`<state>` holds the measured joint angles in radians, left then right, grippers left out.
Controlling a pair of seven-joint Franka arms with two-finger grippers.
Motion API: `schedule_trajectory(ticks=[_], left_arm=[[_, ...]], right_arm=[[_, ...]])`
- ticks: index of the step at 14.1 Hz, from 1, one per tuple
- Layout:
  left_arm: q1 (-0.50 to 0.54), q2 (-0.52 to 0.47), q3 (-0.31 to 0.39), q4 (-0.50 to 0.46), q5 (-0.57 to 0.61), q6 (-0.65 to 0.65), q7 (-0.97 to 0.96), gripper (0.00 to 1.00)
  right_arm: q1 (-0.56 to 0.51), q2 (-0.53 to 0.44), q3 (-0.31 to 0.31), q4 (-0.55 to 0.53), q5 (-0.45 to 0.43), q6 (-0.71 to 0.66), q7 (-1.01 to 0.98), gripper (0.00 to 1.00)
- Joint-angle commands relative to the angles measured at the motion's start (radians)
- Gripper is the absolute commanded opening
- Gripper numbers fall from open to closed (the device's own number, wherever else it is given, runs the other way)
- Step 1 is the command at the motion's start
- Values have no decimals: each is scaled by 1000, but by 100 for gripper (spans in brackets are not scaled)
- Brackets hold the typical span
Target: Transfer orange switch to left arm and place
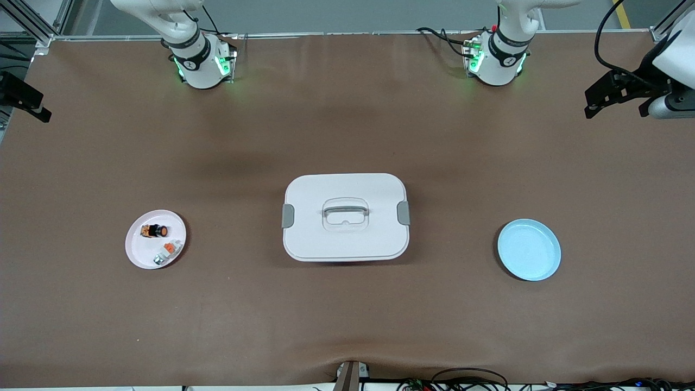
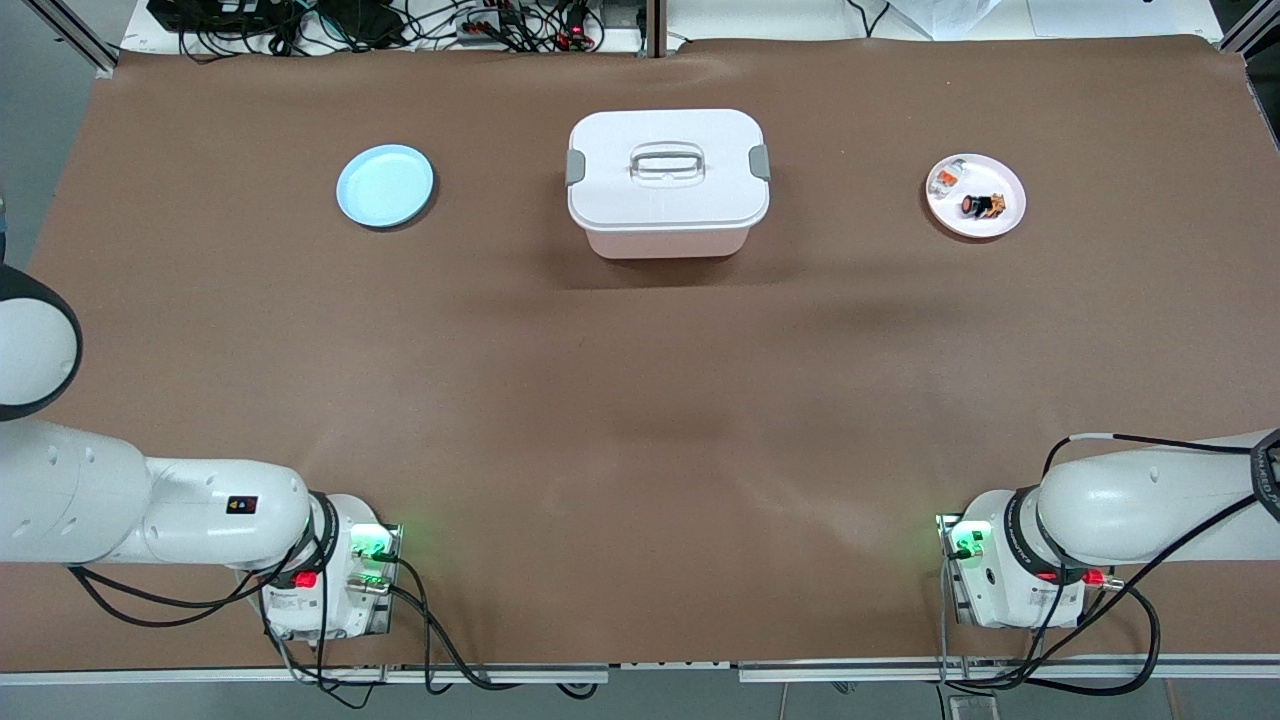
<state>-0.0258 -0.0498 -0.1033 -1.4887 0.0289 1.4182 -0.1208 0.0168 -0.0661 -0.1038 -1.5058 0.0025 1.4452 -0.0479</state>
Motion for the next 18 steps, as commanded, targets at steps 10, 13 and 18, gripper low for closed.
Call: schedule_trajectory(ticks=[10,13,18], left_arm=[[0,41,-6,36,3,-7,-7,100],[-3,41,-4,36,3,-5,-10,100],[-5,50,-6,50,3,4,-2,100]], right_arm=[[-70,173,6,4,-2,175,-12,100],[-61,232,6,6,-19,176,-12,100],[-55,273,10,-5,-10,205,-12,100]])
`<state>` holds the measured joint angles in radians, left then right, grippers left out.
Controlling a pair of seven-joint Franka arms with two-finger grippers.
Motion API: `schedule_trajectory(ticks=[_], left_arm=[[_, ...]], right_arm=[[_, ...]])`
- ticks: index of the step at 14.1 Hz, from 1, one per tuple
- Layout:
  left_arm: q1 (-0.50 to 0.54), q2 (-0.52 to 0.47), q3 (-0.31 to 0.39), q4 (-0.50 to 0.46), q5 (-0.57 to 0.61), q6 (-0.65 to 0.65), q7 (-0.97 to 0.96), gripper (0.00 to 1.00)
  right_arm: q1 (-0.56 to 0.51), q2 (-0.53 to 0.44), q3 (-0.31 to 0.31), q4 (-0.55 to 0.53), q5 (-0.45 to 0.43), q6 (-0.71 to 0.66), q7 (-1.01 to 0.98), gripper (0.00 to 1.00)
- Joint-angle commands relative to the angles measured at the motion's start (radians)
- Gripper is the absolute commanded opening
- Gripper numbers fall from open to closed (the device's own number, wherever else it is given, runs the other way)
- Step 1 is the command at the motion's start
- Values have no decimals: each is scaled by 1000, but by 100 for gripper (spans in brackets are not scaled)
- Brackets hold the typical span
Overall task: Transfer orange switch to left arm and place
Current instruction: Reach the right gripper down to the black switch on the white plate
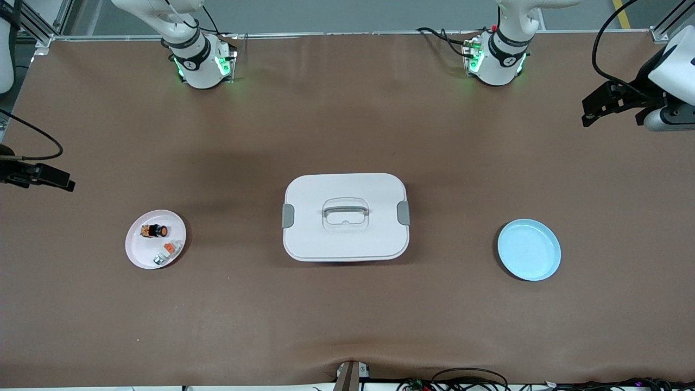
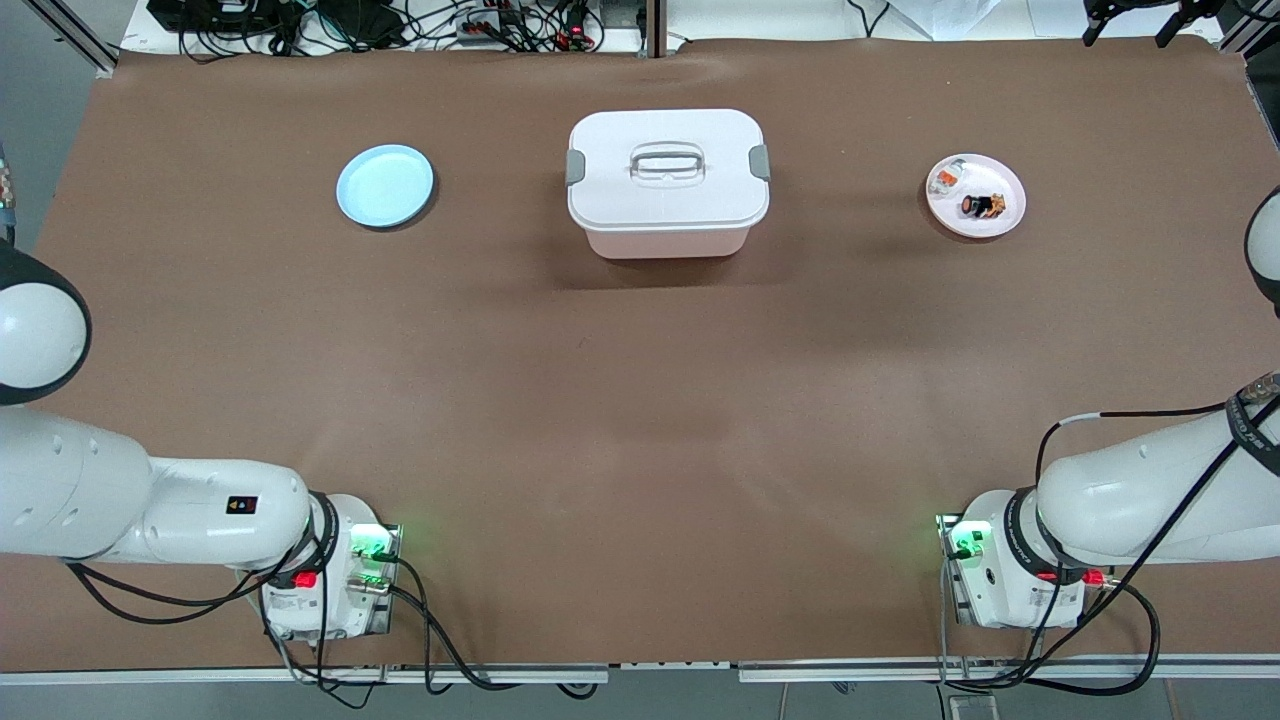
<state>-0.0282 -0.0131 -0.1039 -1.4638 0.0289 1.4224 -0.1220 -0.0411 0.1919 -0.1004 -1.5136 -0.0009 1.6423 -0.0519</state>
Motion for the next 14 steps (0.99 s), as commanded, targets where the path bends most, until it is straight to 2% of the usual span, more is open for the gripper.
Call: schedule_trajectory(ticks=[1,4,14], left_arm=[[-4,15,-5,25,3,0,-1,100],[5,10,-5,25,8,0,4,100],[-4,30,-10,34,2,1,-13,100]], right_arm=[[6,15,8,-2,-2,1,-8,100],[27,11,8,-68,-5,25,-2,100],[-16,15,8,-396,-4,479,-16,100]])
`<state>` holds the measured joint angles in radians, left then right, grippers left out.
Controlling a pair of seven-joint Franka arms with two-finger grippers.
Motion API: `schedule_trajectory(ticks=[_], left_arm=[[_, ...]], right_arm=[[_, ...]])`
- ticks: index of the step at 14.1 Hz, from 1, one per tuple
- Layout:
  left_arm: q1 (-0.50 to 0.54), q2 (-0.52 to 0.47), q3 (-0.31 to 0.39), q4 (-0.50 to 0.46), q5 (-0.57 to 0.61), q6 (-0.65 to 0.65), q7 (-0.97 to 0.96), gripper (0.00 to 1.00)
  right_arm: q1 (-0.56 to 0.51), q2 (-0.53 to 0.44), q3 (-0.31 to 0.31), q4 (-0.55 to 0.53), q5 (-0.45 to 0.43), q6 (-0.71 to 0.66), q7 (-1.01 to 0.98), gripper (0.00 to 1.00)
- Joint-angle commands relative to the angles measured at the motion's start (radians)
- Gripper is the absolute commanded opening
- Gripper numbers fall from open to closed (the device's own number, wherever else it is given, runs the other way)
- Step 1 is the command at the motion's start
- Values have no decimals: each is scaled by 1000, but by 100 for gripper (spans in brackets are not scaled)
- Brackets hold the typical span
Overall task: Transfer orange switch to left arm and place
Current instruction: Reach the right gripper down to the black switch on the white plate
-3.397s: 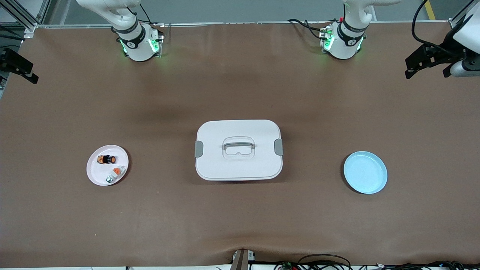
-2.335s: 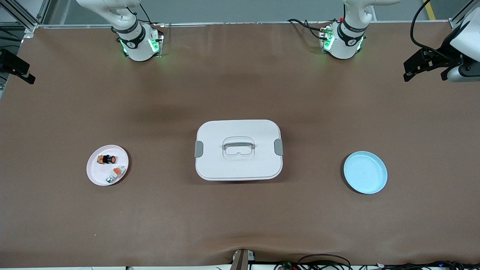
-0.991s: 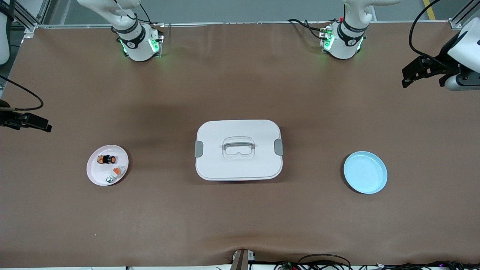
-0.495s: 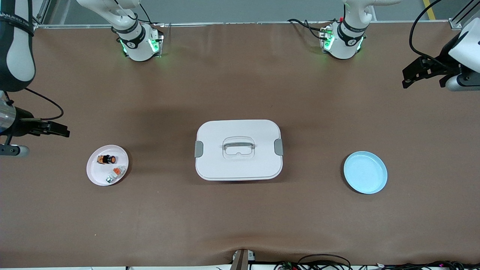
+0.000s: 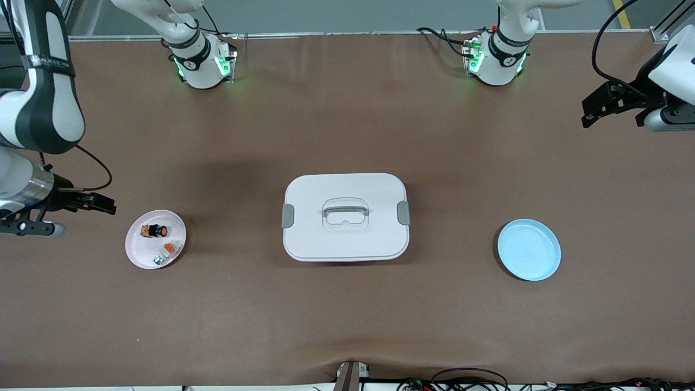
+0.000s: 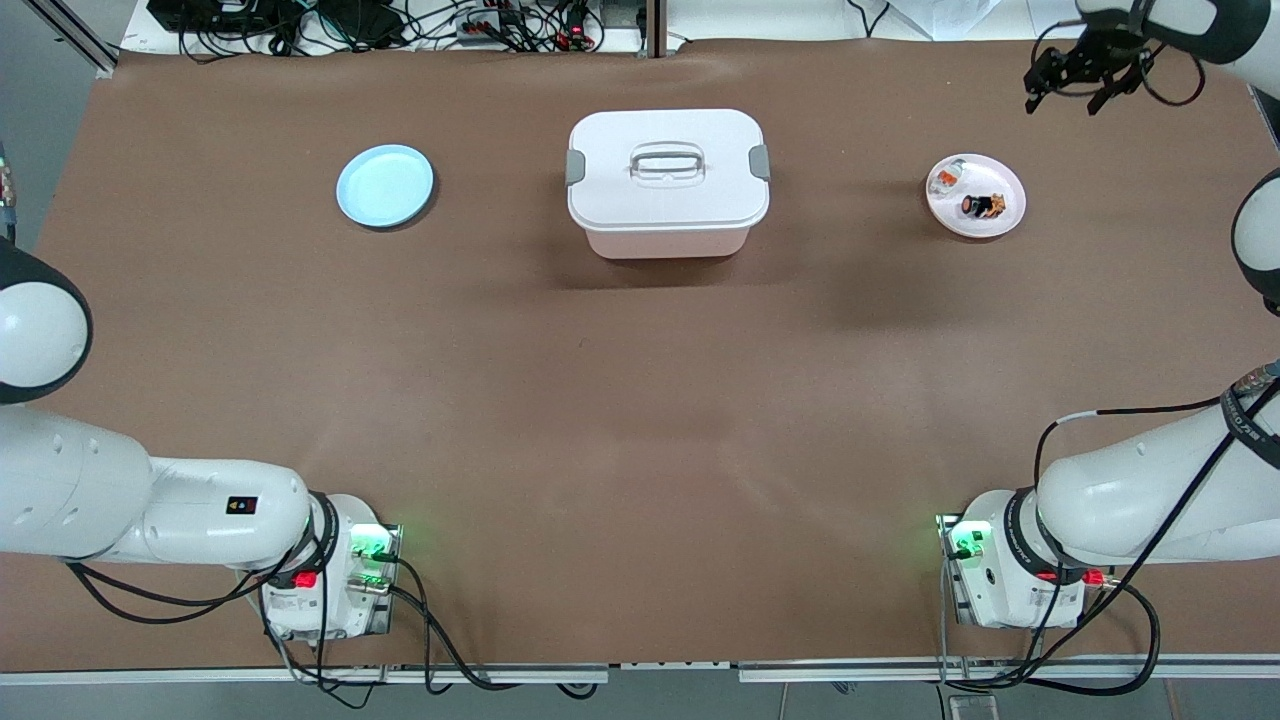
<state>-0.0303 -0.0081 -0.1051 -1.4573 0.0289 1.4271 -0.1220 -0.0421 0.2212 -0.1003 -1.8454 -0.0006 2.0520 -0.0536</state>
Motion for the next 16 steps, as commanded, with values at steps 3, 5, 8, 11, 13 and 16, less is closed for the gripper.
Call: schedule_trajectory(ticks=[3,5,8,11,13,16], left_arm=[[0,36,-8,28,5,21,1,100],[1,36,-8,29,6,21,1,100],[7,36,-8,32,5,21,1,100],[9,34,-7,46,5,21,4,100],[15,30,-4,46,5,21,5,100],[17,28,-1,67,3,21,12,100]], right_arm=[[-33,13,8,-129,-1,192,-35,100],[-44,58,8,-126,-1,211,-37,100],[-53,113,8,-126,-1,269,-49,100],[-56,150,10,-124,8,315,-49,100],[-53,173,10,-123,14,344,-49,100],[-48,213,11,-123,27,416,-46,100]])
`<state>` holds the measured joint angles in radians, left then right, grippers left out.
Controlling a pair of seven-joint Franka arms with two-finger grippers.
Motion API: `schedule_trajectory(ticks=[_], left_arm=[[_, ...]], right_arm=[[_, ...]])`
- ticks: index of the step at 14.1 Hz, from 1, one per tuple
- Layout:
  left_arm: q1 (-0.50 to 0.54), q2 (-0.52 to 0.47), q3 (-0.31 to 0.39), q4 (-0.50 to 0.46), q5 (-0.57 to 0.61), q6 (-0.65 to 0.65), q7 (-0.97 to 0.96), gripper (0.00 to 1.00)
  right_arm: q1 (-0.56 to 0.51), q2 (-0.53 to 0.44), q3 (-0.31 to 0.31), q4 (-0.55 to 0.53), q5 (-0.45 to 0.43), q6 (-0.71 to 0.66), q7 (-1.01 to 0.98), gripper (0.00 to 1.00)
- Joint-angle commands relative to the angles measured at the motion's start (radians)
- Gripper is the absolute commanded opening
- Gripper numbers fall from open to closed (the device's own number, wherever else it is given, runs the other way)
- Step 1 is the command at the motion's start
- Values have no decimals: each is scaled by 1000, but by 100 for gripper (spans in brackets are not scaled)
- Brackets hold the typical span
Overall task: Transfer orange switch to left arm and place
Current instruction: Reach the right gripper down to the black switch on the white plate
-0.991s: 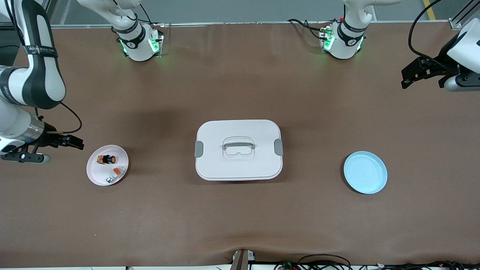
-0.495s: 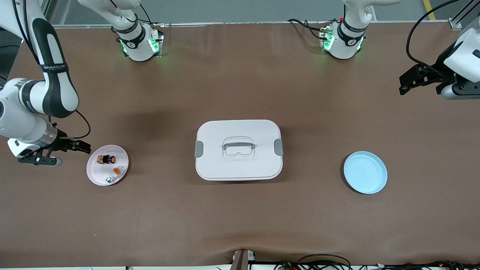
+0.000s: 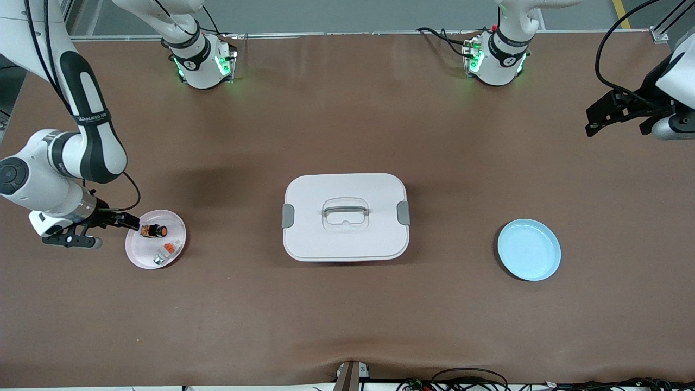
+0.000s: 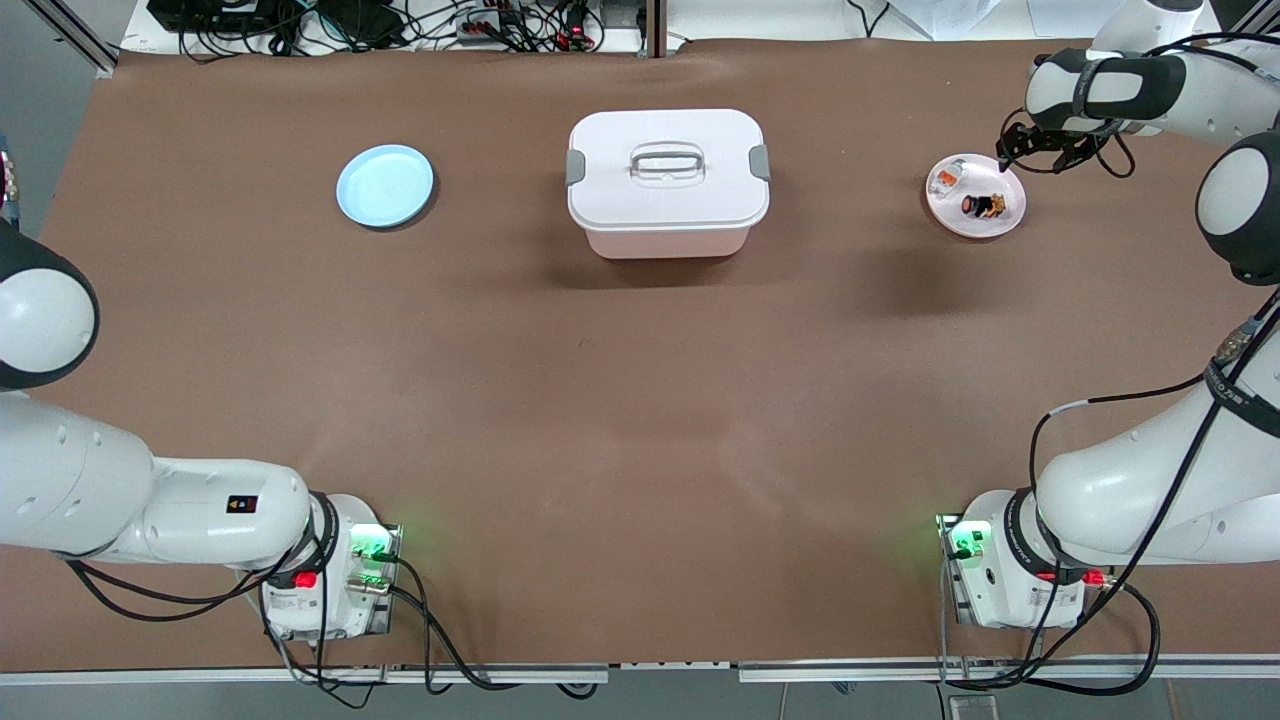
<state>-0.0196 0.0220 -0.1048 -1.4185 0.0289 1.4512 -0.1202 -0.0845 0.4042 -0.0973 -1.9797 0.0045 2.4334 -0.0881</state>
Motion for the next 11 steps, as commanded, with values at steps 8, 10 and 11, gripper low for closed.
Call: schedule_trajectory(ticks=[8,10,11], left_arm=[[-6,7,-3,38,5,5,8,100],[-8,10,-4,38,8,5,7,100],[-8,10,-6,36,9,5,7,100]], right_arm=[[22,111,8,22,123,85,-16,100],[29,130,8,24,123,90,-16,100],[32,136,8,24,123,93,-16,100]])
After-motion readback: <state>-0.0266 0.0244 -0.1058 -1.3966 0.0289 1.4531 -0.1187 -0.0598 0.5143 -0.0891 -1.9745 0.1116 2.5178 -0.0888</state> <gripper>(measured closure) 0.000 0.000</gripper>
